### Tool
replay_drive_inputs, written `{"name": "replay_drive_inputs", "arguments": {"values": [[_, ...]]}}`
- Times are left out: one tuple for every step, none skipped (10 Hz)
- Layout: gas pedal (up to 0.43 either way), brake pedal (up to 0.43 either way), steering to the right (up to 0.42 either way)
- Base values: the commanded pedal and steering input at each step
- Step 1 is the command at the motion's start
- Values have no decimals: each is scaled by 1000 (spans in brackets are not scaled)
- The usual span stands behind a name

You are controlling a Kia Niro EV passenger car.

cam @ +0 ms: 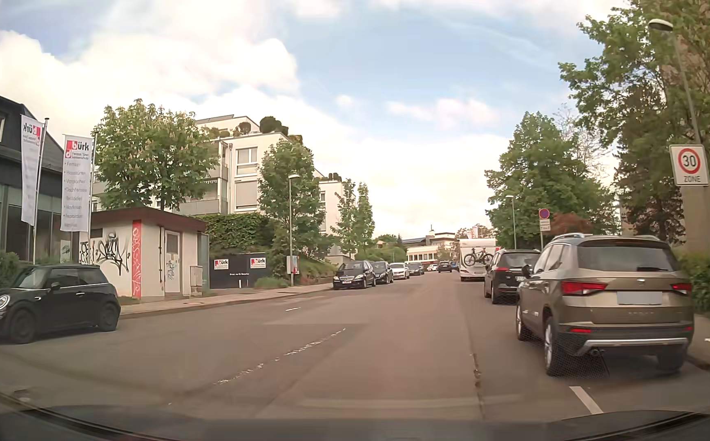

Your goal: Follow the waypoints while adhering to traffic rules and regulations

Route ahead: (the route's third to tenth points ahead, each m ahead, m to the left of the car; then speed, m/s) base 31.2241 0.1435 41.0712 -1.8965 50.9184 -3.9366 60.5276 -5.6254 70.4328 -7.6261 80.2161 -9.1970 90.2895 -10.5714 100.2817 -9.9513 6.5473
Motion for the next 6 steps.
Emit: {"name": "replay_drive_inputs", "arguments": {"values": [[118, 0, -18], [130, 0, -8], [138, 0, -1], [157, 0, 26], [157, 0, 59], [157, 0, 80]]}}
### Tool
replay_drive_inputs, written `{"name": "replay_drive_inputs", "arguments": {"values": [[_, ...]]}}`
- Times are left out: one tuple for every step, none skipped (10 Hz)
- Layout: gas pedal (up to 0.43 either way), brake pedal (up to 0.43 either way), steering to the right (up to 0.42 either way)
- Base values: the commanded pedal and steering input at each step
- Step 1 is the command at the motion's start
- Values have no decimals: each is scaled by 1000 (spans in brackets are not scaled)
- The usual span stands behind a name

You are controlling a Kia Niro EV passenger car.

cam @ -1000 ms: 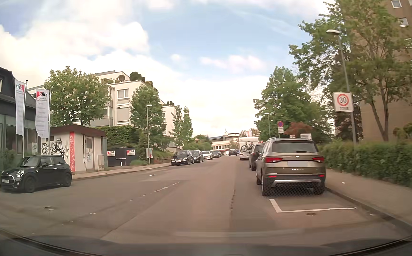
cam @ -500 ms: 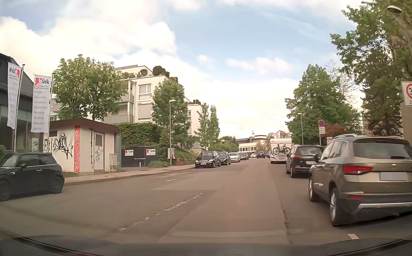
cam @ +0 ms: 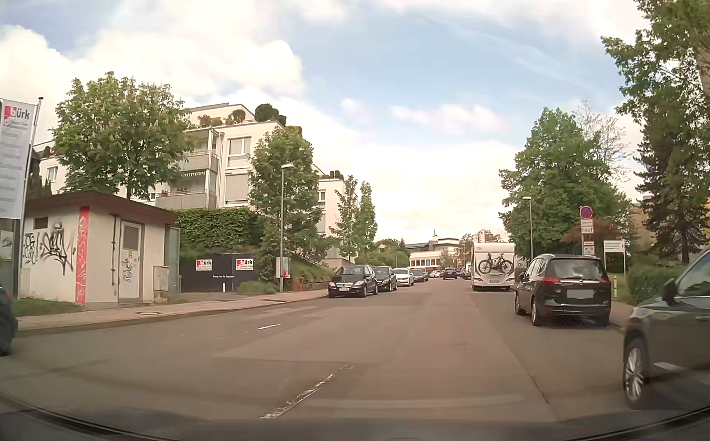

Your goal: Follow the waypoints while adhering to traffic rules and regulations

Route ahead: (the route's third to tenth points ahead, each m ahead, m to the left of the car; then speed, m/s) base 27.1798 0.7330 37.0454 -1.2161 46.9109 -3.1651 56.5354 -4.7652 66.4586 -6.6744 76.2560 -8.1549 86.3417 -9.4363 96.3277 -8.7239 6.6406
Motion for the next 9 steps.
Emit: {"name": "replay_drive_inputs", "arguments": {"values": [[157, 0, 95], [157, 0, 92], [157, 0, 84], [157, 0, 81], [157, 0, 81], [157, 0, 80], [157, 0, 76], [157, 0, 63], [169, 0, 47]]}}
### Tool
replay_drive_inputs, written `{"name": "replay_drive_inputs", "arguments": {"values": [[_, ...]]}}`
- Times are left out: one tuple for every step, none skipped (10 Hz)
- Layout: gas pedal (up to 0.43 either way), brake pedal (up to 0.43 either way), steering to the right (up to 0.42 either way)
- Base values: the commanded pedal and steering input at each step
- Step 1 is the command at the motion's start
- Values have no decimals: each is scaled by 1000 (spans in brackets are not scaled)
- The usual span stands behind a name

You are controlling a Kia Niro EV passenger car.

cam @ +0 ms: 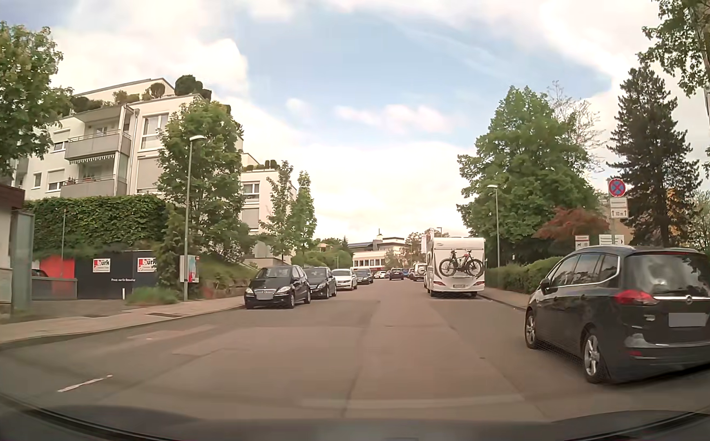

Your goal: Follow the waypoints while adhering to traffic rules and regulations

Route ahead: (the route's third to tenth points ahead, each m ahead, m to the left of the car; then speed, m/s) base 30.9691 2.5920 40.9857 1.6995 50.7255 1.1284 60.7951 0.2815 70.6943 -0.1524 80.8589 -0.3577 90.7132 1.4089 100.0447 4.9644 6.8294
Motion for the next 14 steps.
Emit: {"name": "replay_drive_inputs", "arguments": {"values": [[169, 0, 37], [169, 0, 26], [169, 0, 17], [169, 0, 12], [169, 0, 8], [169, 0, 5], [169, 0, 5], [169, 0, 7], [169, 0, 11], [169, 0, 11], [209, 0, 8], [248, 0, 7], [248, 0, 8], [228, 0, 15]]}}
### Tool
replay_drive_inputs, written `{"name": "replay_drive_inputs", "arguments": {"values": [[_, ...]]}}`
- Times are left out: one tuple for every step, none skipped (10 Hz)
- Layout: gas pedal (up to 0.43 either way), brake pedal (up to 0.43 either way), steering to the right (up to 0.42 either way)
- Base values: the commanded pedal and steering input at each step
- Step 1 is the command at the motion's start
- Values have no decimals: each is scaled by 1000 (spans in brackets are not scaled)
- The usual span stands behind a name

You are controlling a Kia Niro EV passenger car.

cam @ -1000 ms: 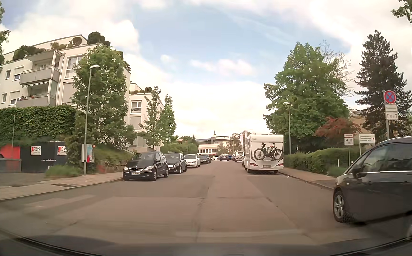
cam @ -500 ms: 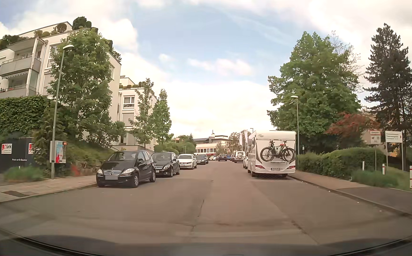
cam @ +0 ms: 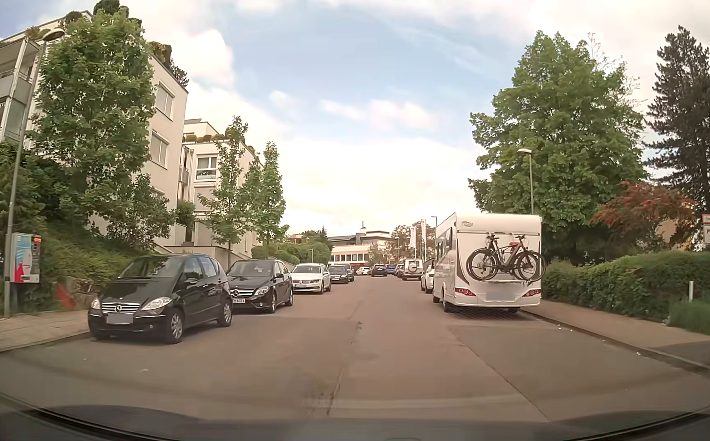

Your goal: Follow the waypoints while adhering to traffic rules and regulations

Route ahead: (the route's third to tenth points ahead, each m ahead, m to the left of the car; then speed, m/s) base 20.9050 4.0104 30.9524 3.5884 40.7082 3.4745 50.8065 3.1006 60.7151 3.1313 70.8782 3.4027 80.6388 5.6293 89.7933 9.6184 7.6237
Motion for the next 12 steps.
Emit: {"name": "replay_drive_inputs", "arguments": {"values": [[209, 0, 17], [177, 0, 14], [177, 0, 7], [177, 0, 5], [169, 0, 7], [169, 0, 10], [150, 0, 10], [169, 0, 9], [150, 0, 8], [150, 0, 14], [150, 0, 21], [130, 0, 19]]}}
